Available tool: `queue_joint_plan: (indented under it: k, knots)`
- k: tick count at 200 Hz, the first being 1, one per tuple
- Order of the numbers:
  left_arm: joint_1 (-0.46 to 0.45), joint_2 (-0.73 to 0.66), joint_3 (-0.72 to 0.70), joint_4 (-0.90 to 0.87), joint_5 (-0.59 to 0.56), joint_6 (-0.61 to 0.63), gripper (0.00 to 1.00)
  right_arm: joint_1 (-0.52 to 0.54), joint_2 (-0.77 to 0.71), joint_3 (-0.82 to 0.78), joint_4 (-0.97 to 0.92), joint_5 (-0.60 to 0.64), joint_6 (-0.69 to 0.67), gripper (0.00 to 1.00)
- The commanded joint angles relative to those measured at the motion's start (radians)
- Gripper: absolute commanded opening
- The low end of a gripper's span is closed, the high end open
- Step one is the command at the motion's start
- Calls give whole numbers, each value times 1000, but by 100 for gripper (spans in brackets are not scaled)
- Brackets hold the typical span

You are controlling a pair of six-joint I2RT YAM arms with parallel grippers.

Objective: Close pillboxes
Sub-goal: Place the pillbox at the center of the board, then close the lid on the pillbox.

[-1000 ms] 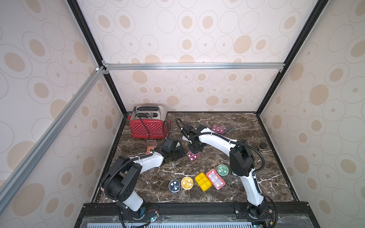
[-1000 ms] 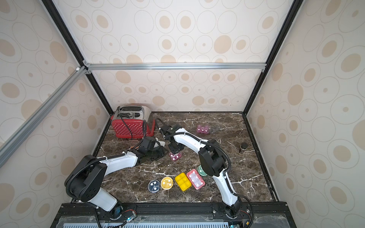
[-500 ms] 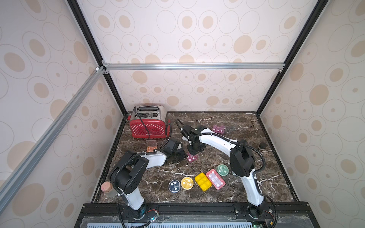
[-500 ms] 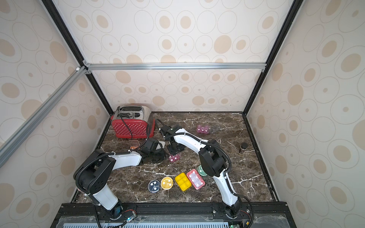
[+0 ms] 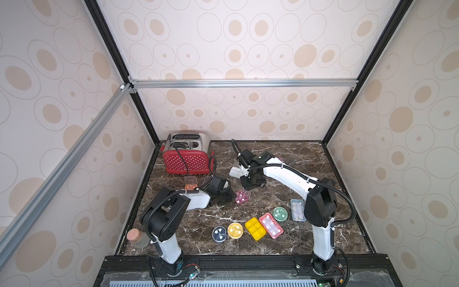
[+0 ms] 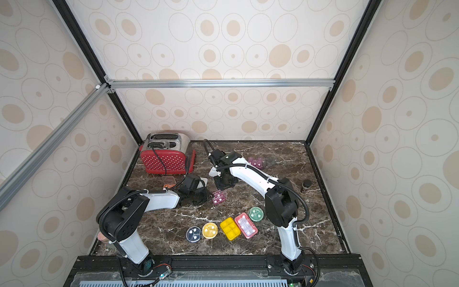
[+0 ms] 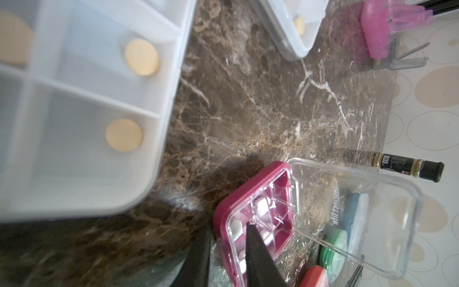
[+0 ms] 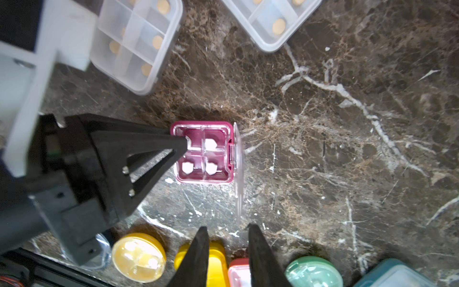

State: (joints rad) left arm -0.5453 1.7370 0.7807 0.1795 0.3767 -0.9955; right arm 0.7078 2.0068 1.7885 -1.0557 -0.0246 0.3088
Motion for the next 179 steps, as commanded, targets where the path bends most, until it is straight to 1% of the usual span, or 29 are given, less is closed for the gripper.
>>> queue_joint_plan:
  k: [1,18,50,89,107,126,141,155,179]
  knots:
    - [-5,18,14,25,16,-20,24,-25,6,-22,10,-44,-7,23]
    - [-7,21,13,25,25,-26,22,-24,6,-25,33,-70,-14,22]
    - [-7,18,8,16,25,-24,21,-31,34,-3,32,-81,-18,22]
    - [-7,19,15,-1,28,-21,21,-40,67,22,13,-44,-31,22]
    - [-7,20,18,-6,28,-18,21,-41,69,22,20,-60,-34,22]
    - [-6,21,21,-11,28,-17,20,-40,69,17,36,-93,-34,19]
    - [-7,24,21,-10,34,-17,20,-40,57,-4,62,-112,-34,12]
    - [-7,21,20,-11,36,-17,20,-40,48,-15,70,-112,-34,8]
    - [-8,21,21,-10,37,-19,20,-37,49,-21,71,-120,-46,7]
